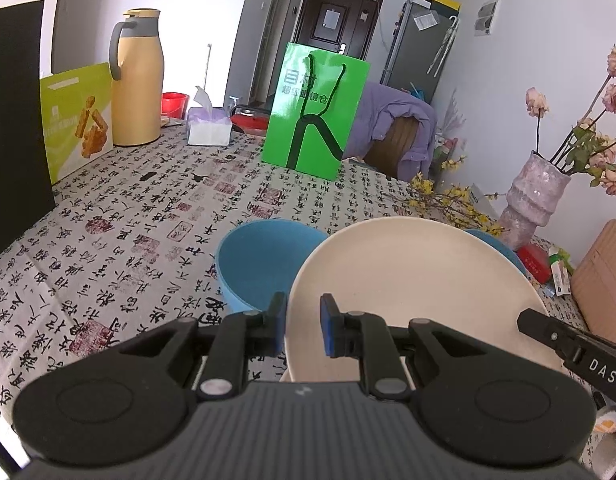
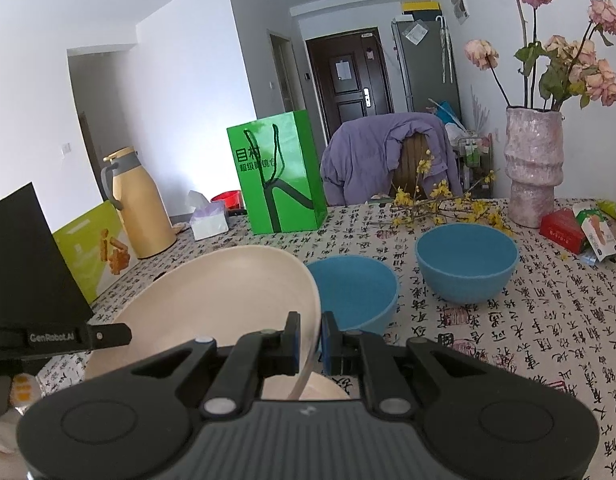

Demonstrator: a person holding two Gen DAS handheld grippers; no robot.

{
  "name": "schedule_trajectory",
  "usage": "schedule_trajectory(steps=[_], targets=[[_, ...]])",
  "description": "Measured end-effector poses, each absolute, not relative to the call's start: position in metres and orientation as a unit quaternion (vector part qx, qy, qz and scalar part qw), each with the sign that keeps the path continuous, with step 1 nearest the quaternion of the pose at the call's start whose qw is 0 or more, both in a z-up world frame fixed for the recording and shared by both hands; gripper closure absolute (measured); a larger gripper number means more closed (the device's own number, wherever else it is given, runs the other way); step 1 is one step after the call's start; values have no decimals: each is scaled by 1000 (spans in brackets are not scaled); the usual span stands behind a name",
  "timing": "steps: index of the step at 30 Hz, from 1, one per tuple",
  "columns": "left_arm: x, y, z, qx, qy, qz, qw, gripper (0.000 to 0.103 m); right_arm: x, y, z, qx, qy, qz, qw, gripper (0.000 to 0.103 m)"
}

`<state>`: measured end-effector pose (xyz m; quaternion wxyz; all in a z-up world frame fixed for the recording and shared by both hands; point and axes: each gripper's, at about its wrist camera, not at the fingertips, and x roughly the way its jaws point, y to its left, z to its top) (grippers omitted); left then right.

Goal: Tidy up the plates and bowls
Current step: 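Carry both held cream plates toward the blue bowls, then lower both held cream plates in front of the blue bowls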

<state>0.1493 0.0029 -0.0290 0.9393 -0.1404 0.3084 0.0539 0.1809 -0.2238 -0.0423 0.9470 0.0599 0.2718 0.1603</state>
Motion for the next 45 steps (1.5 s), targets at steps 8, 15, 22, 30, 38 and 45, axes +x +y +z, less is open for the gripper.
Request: schedule_trajectory(steps=[8,15,22,30,38,45], targets=[[146,5,-38,-146,315,53,936,86,181,-225,-52,61,285,166,942,93],[142,4,-45,-144,317,52,936,86,180,-226,-62,61,295,167,939,93],[141,4,-49,-143,320,51,935,86,179,-228,-72,62,305,168,935,93],[138,3,-56,-142,321,52,935,86,177,-227,-79,61,312,170,933,93],[135,5,-62,-144,325,50,933,86,176,-226,-88,59,322,172,929,93],[133,6,-69,-147,331,48,931,86,175,-226,-94,58,328,172,927,93]])
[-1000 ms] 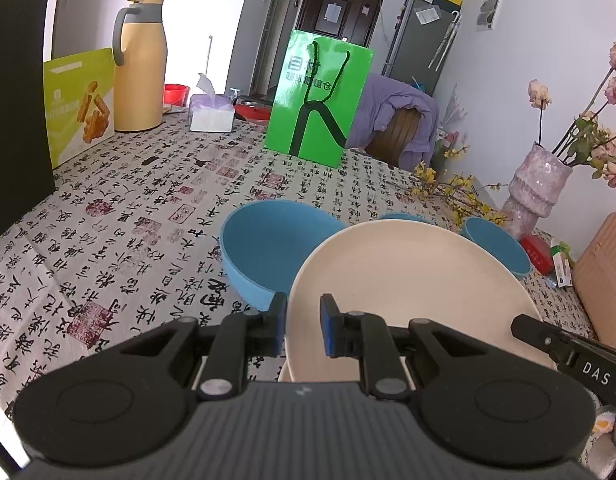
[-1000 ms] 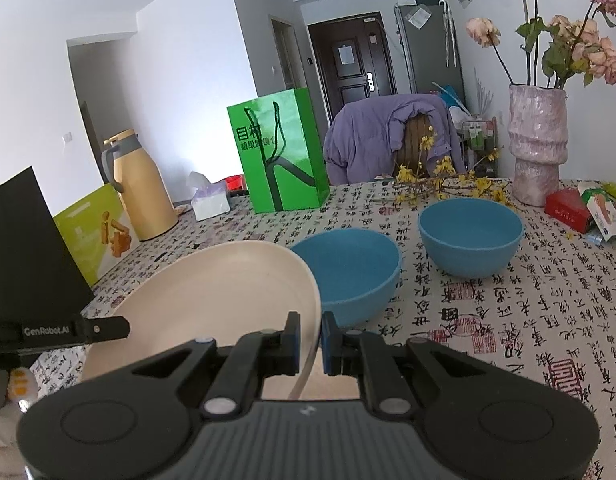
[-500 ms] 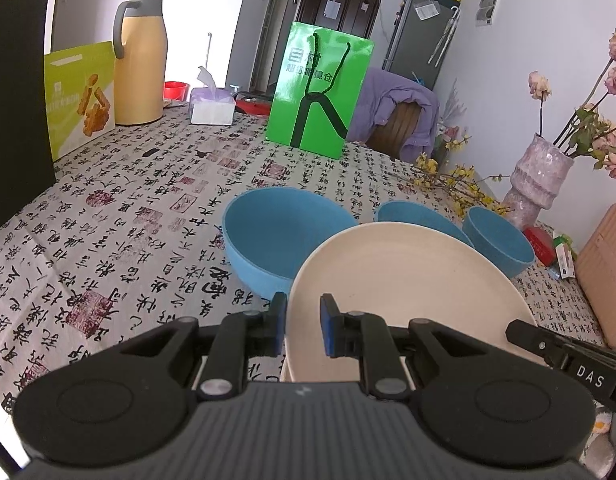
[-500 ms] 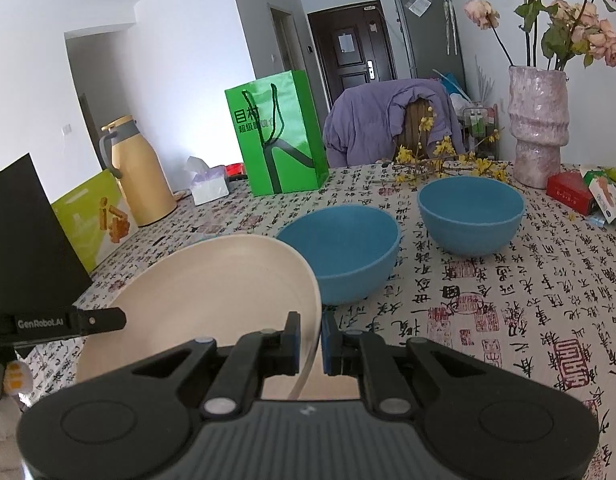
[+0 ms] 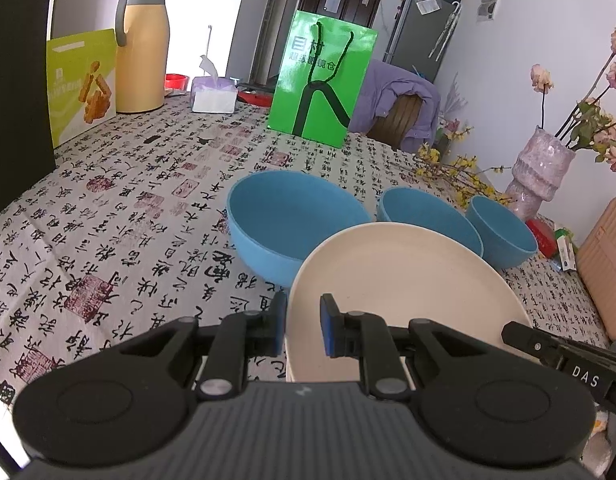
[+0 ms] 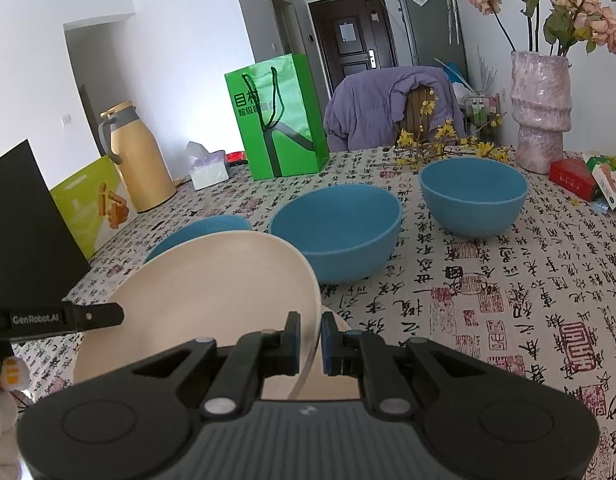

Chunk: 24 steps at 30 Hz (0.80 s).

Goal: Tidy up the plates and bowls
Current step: 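Lower both held cream plates in front of the blue bowls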

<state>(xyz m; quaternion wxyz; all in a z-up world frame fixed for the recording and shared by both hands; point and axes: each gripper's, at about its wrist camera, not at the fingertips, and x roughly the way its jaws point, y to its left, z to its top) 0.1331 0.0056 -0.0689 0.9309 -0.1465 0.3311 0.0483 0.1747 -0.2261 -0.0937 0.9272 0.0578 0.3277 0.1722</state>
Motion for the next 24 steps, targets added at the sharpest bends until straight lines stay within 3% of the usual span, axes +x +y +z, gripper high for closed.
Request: schedule_trajectory(steps=[24], targets=[[140,0,-98,-145,358,45,921,86,181,-230,-116,51,348,165,921,93]])
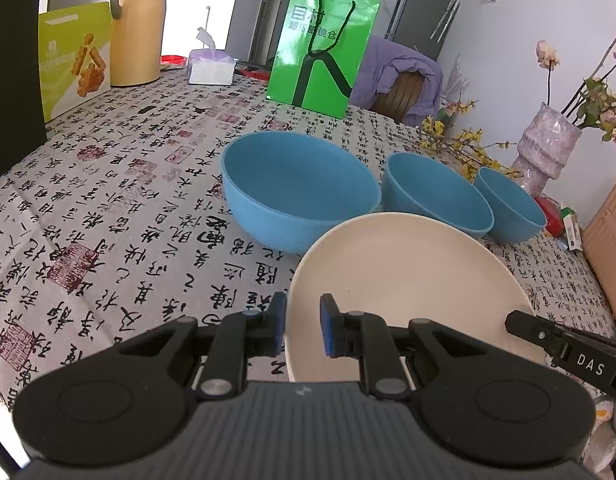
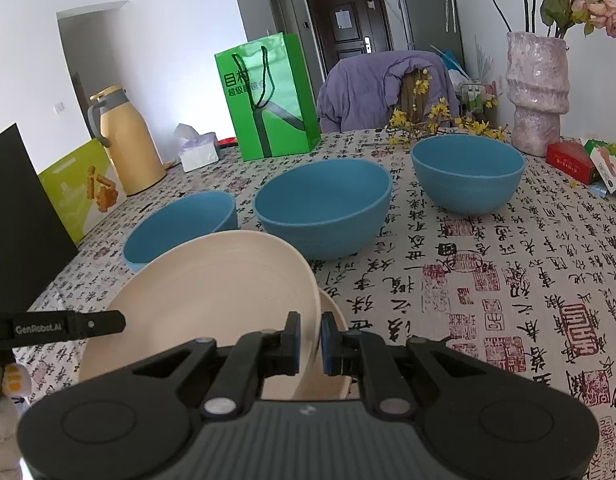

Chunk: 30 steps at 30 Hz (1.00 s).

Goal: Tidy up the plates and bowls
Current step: 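Lower both held cream plates in front of the blue bowls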

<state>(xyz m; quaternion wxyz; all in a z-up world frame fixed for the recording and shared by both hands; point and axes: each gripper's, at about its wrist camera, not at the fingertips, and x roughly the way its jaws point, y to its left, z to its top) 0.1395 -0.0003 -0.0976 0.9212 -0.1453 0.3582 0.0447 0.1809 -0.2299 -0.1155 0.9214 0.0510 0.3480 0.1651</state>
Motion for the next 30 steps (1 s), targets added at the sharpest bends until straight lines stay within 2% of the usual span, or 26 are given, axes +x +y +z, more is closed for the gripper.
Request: schedule_trajectory(steps=[30], targets=[[153,-13,-114,-117,374,48,919,86,190,-232,-132,40,360,154,919,93]])
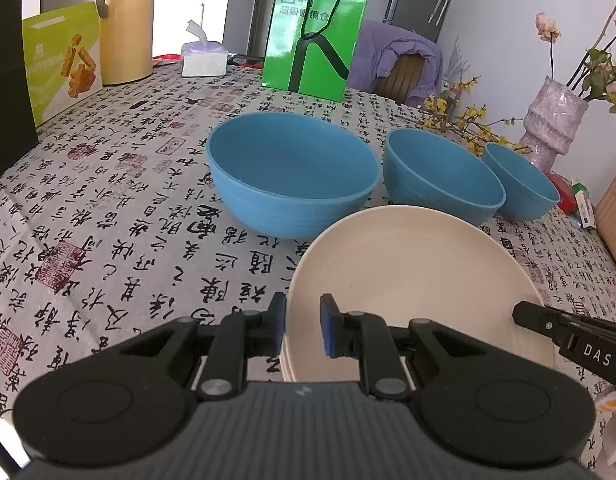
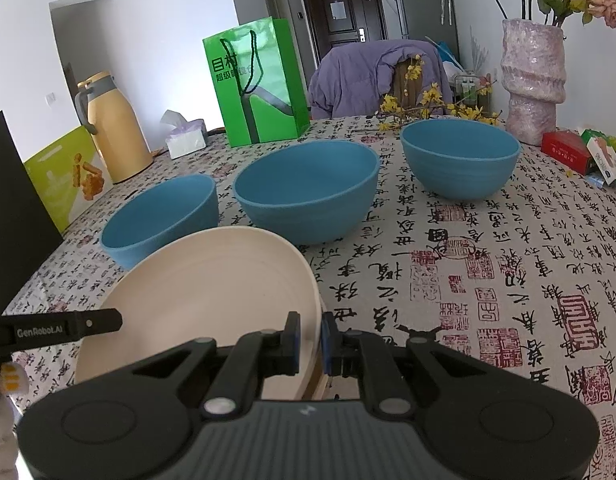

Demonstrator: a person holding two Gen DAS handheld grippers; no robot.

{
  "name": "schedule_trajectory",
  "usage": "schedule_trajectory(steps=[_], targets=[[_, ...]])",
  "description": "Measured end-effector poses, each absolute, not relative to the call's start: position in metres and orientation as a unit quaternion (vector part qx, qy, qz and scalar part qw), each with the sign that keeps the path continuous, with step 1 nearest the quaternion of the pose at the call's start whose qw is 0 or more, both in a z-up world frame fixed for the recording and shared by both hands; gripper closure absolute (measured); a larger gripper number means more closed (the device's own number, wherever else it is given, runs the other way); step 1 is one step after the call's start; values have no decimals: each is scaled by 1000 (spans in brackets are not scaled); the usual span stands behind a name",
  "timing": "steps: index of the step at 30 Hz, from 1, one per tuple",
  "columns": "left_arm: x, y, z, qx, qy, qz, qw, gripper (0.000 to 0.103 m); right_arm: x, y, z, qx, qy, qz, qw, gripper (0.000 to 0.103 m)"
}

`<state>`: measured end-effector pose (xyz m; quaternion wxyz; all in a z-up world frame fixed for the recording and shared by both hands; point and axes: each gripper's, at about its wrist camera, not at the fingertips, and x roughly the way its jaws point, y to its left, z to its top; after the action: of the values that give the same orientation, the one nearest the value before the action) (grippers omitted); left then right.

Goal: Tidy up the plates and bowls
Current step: 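Lower both held cream plates in front of the blue bowls, then set both plates onto the plate stack and open both grippers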

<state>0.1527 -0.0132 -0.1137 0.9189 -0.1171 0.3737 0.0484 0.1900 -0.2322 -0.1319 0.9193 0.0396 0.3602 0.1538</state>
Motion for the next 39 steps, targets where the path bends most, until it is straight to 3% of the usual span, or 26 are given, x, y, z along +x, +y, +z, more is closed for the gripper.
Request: schedule_trajectory(steps=[39], targets=[[152,-34,-125,-35,361,69,929,86,175,-200,-148,-112,314,125,935,88]])
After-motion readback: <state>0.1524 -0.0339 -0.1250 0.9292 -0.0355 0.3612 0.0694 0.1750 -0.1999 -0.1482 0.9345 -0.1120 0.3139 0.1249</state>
